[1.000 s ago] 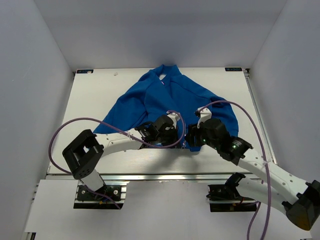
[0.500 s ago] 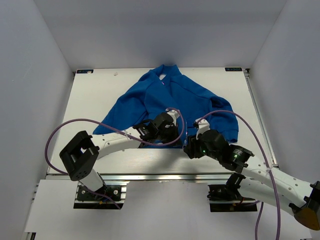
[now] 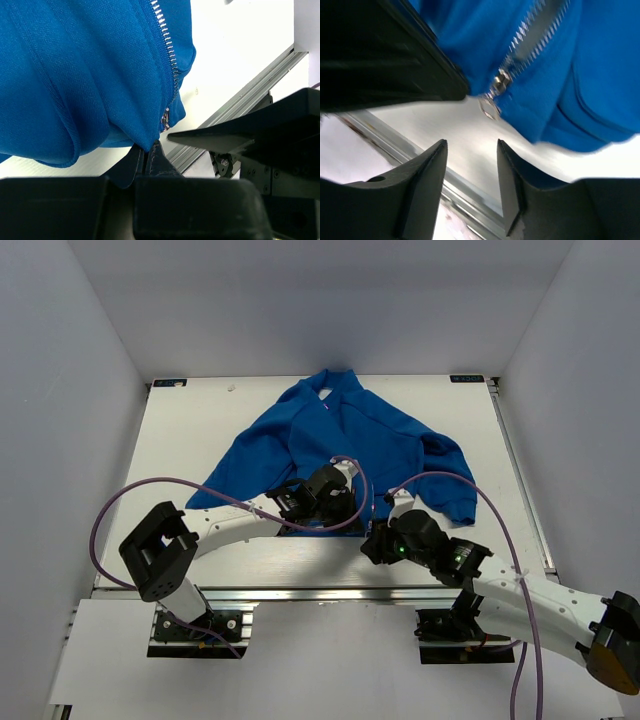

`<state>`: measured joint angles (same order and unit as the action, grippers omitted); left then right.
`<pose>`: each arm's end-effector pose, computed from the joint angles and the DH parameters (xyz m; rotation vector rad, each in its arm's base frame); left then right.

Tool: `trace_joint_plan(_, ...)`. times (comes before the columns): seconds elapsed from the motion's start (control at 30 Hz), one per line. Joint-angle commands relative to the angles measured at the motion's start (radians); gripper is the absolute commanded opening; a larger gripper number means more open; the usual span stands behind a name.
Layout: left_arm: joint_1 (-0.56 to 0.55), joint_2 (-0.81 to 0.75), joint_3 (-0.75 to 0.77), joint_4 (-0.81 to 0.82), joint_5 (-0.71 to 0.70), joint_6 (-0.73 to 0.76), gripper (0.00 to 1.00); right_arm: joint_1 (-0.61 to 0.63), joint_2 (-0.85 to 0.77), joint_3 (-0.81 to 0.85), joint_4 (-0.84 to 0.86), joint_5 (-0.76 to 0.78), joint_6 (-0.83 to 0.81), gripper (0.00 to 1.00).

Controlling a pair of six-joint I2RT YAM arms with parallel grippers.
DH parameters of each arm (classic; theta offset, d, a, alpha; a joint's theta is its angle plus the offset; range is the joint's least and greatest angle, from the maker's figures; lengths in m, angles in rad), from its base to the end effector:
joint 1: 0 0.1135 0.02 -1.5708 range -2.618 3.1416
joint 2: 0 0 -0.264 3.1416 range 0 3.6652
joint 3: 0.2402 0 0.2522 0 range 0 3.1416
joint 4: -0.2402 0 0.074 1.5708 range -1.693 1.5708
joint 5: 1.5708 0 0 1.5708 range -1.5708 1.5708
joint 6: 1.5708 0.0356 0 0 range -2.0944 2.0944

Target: Zip up the jacket

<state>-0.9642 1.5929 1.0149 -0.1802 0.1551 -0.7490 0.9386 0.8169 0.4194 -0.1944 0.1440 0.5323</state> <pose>0.1910 -0.2850 0.2188 0.3592 2.5302 -0.9604 0.1099 0.1414 0.2055 -0.3671 2.2084 0.6798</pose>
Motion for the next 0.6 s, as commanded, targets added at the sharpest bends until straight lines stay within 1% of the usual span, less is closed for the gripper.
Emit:
trace_joint_plan(0.0,-0.007,-0.051,0.016,0.004,0.038,-0.015,0.00,0.008,0.010,-0.017,0.150,0.016,0.026,0.47)
trace_joint_plan(0.1,-0.007,-0.056,0.016,0.004,0.038,-0.018,0.00,0.008,0.025,-0.031,0.214,0.046,0.044,0.45)
trace_joint_plan(0.23,-0.007,-0.065,0.013,0.002,0.029,-0.018,0.00,0.006,0.044,-0.036,0.207,0.123,0.090,0.45)
trace_joint_plan(0.4,-0.007,-0.070,0.014,-0.002,0.026,-0.016,0.00,0.008,0.036,-0.047,0.196,0.144,0.113,0.46)
trace_joint_plan(0.47,-0.007,-0.068,0.019,-0.007,0.024,-0.016,0.00,0.006,0.024,-0.051,0.161,0.146,0.127,0.49)
trace_joint_plan(0.57,-0.007,-0.068,0.021,-0.002,0.027,-0.016,0.00,0.008,0.002,-0.070,0.176,0.155,0.129,0.52)
